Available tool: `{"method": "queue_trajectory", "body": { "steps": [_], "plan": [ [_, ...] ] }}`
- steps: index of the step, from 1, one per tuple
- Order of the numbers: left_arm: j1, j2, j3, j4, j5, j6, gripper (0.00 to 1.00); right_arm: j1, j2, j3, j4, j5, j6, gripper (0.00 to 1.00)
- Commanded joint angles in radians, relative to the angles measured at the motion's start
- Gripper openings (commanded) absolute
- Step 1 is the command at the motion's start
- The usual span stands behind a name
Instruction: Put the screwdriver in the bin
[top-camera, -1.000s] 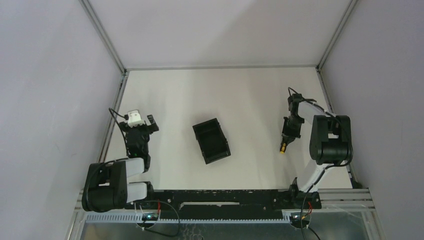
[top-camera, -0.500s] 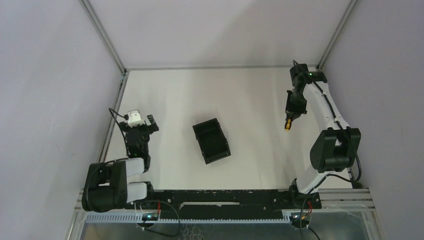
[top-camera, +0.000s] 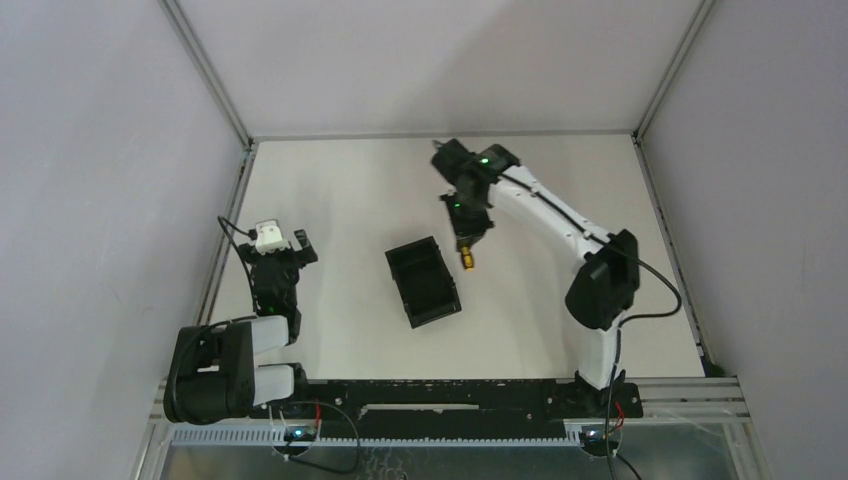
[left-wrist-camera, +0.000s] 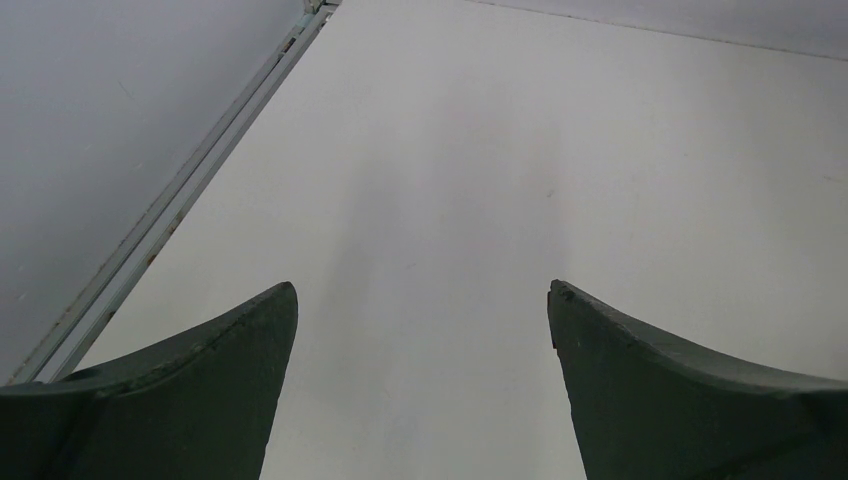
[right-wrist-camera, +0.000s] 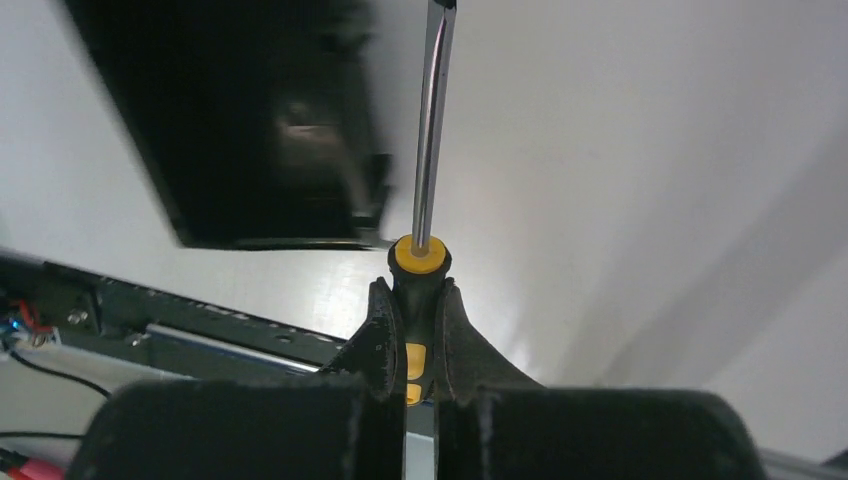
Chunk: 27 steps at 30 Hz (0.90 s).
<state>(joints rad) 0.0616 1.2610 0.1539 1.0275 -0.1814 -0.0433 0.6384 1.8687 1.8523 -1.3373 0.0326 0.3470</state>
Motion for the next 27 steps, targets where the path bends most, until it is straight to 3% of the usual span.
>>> {"method": "queue_trajectory", "body": {
  "steps": [1,9,16,23,27],
  "plan": [
    [-0.005,-0.003,0.039,0.032,-0.007,0.016,1.0,0.136,0.079,0.178,-0.039,-0.043,0.018,0.0],
    [-0.005,-0.002,0.038,0.032,-0.008,0.016,1.0,0.257,0.157,0.227,0.029,-0.035,-0.091,0.0],
    [-0.005,-0.002,0.038,0.032,-0.008,0.017,1.0,0.322,0.173,0.025,0.267,0.096,-0.222,0.0],
    [-0.005,-0.002,0.038,0.032,-0.009,0.016,1.0,0.325,0.209,-0.092,0.41,0.119,-0.252,0.01],
    [-0.005,-0.002,0.039,0.032,-0.008,0.016,1.0,0.328,0.233,-0.1,0.423,0.123,-0.246,0.26]
  ]
}}
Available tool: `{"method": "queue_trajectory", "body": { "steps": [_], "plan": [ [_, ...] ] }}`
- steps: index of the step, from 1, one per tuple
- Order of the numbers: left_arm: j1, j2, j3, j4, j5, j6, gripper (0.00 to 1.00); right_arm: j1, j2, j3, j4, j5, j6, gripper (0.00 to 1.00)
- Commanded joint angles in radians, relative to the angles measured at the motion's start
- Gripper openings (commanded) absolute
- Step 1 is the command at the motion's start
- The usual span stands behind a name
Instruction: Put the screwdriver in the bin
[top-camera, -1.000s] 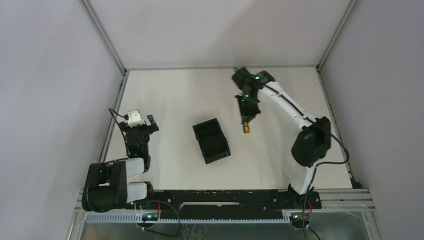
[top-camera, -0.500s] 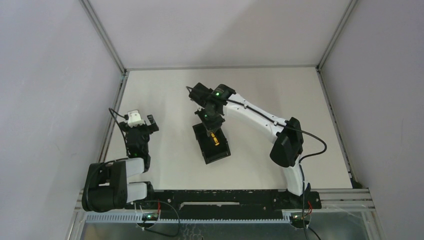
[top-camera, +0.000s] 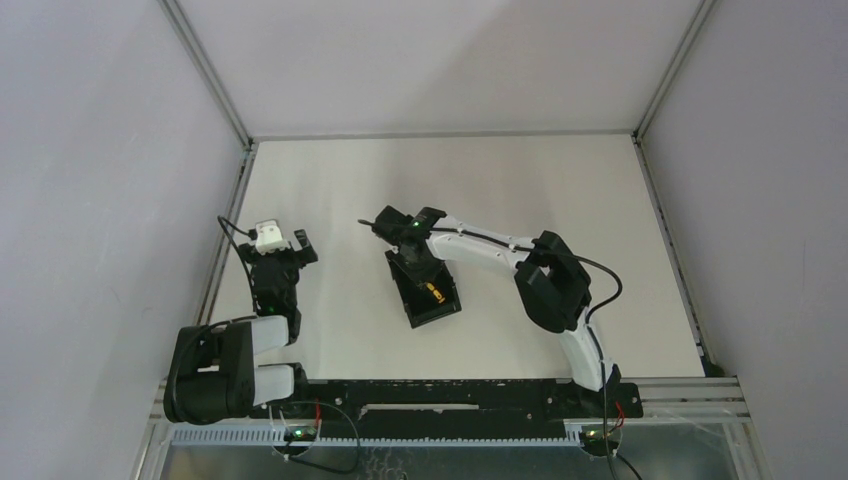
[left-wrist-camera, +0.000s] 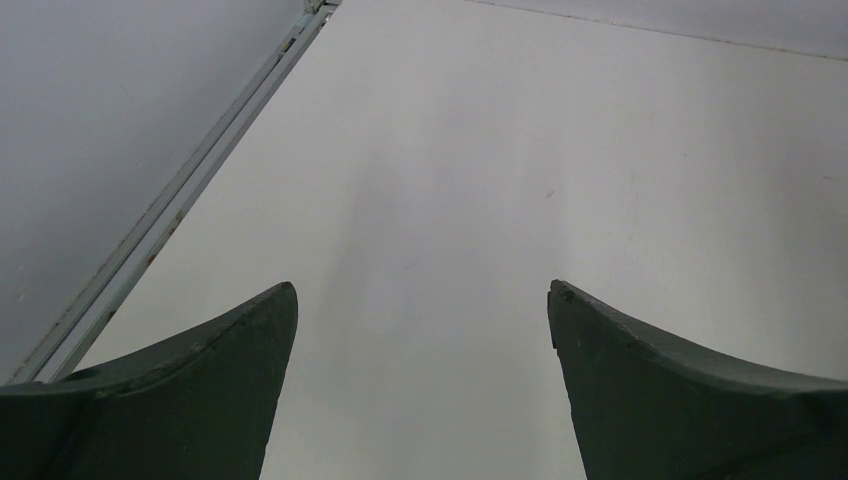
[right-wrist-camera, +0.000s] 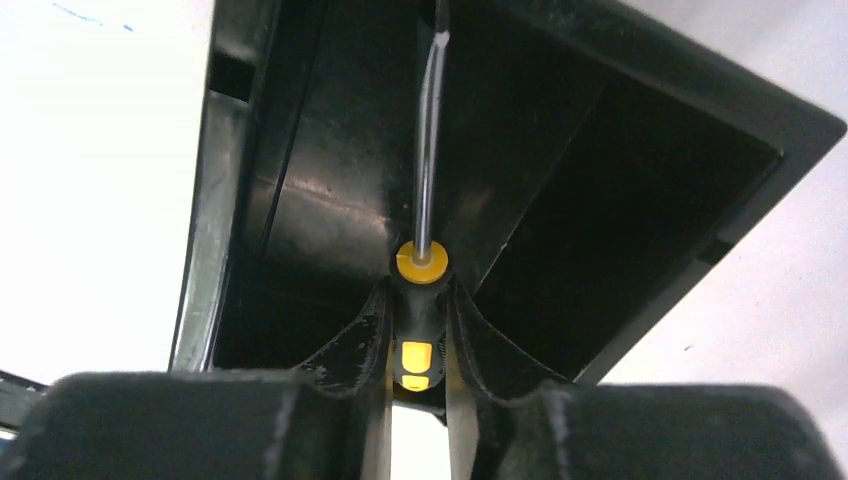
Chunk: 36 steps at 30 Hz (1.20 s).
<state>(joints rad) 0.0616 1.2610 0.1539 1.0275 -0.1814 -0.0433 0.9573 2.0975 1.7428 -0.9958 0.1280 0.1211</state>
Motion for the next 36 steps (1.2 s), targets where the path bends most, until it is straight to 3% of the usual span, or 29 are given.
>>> {"method": "queue_trajectory", "body": {
  "steps": [1,4,15,19,21,22,23,30,36],
  "plan": [
    [-0.005,-0.002,0.039,0.032,-0.008,0.016,1.0,0.009,0.009,0.012,0.078,0.031,-0.015,0.32],
    [-0.005,-0.002,0.038,0.032,-0.008,0.016,1.0,0.01,0.001,0.015,0.069,0.031,0.0,0.42],
    [-0.005,-0.002,0.038,0.032,-0.007,0.016,1.0,0.013,-0.195,0.033,0.061,0.046,0.066,0.44],
    [-0.005,-0.002,0.038,0.032,-0.007,0.016,1.0,0.012,-0.302,0.01,0.077,0.064,0.078,0.5],
    [-0.005,-0.002,0.038,0.032,-0.008,0.016,1.0,0.009,-0.373,-0.013,0.086,0.078,0.08,0.68],
    [-0.005,-0.002,0.038,0.032,-0.008,0.016,1.0,0.006,-0.395,-0.031,0.096,0.082,0.079,0.93],
    [-0.005,-0.002,0.039,0.032,-0.007,0.016,1.0,0.0,-0.43,-0.055,0.11,0.08,0.077,0.99],
    [-0.005,-0.002,0.038,0.032,-0.007,0.016,1.0,-0.089,-0.735,-0.345,0.293,0.073,0.109,1.0],
    [-0.005,-0.002,0.038,0.032,-0.008,0.016,1.0,-0.272,-1.024,-0.704,0.49,0.025,0.189,1.0]
  ]
}}
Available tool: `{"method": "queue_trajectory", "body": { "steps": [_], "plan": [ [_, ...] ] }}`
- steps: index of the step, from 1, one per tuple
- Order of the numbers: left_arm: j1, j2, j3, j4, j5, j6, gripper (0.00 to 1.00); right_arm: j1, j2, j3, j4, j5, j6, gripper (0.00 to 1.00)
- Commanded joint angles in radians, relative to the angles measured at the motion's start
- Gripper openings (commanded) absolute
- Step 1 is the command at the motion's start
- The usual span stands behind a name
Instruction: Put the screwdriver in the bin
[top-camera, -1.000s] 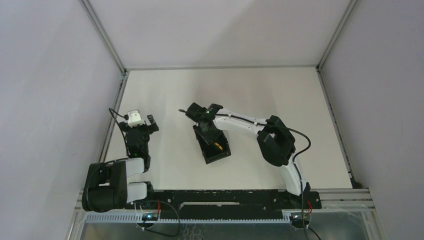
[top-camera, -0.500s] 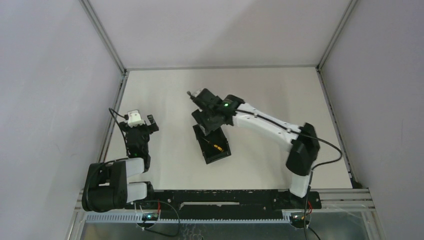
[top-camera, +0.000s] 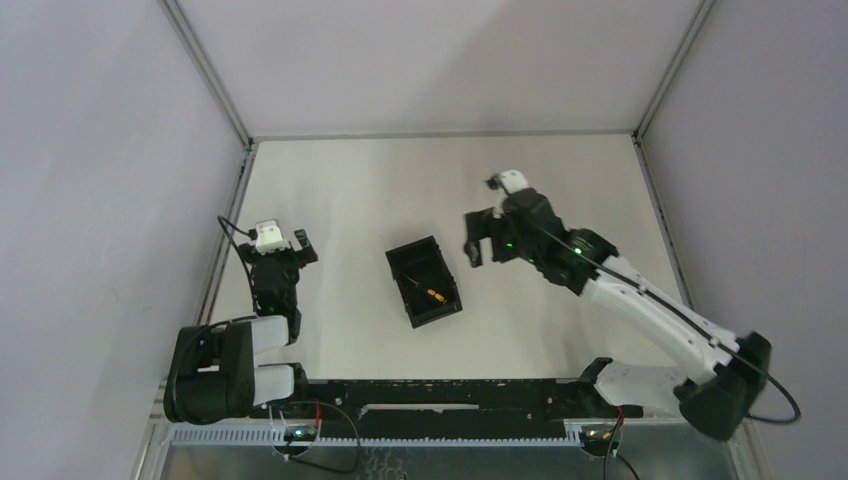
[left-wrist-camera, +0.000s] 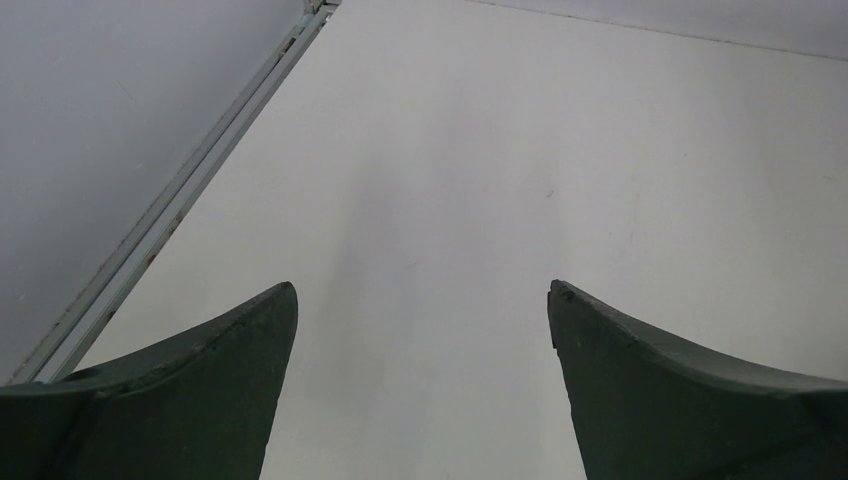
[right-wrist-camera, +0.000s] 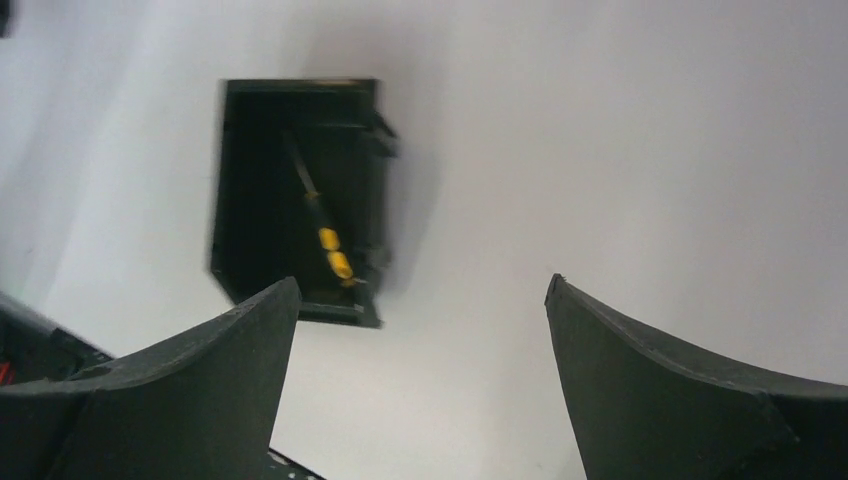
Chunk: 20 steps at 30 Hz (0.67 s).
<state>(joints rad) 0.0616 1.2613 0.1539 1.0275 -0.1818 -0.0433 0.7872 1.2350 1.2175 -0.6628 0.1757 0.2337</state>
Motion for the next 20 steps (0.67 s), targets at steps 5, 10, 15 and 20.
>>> {"method": "queue_trajectory", "body": {
  "steps": [5,10,15,20],
  "plan": [
    [-0.005,-0.002,0.038,0.032,-0.007,0.016,1.0,-0.245,-0.374,-0.429,0.265,-0.068,0.125,1.0],
    [-0.005,-0.002,0.038,0.032,-0.008,0.016,1.0,-0.322,-0.501,-0.63,0.326,-0.014,0.177,1.0],
    [-0.005,-0.002,0.038,0.032,-0.007,0.016,1.0,-0.338,-0.577,-0.771,0.386,0.037,0.215,1.0],
    [-0.005,-0.003,0.038,0.032,-0.007,0.016,1.0,-0.349,-0.601,-0.825,0.422,0.031,0.23,1.0]
  ]
}}
